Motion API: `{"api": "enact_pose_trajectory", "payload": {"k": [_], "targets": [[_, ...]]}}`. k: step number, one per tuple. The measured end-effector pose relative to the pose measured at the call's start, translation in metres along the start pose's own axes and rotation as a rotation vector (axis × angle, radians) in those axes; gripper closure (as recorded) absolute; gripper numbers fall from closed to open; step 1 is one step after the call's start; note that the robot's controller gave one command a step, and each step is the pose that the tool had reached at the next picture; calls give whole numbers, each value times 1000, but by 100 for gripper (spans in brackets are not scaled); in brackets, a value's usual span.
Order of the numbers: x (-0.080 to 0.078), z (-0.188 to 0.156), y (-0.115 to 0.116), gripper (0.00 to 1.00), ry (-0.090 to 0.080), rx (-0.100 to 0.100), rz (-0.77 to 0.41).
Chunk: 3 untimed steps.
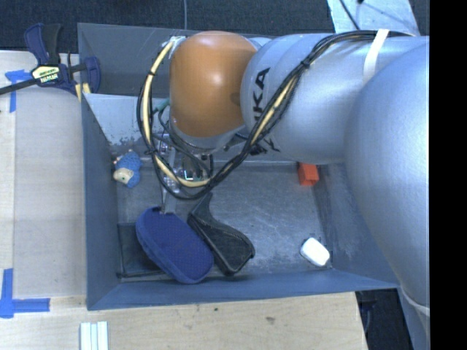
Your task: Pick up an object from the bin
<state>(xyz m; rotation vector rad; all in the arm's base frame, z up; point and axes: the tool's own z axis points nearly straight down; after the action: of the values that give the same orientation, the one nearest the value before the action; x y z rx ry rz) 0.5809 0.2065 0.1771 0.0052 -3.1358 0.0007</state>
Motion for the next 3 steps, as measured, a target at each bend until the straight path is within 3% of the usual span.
{"api": "enact_pose_trajectory", "payload": {"k": [1,2,3], "targets": [[48,110,8,0,-4,-1,-88],[43,104,8,100,-19,-6,-86],[76,-28,-52,100,-16,-1,-91]]}}
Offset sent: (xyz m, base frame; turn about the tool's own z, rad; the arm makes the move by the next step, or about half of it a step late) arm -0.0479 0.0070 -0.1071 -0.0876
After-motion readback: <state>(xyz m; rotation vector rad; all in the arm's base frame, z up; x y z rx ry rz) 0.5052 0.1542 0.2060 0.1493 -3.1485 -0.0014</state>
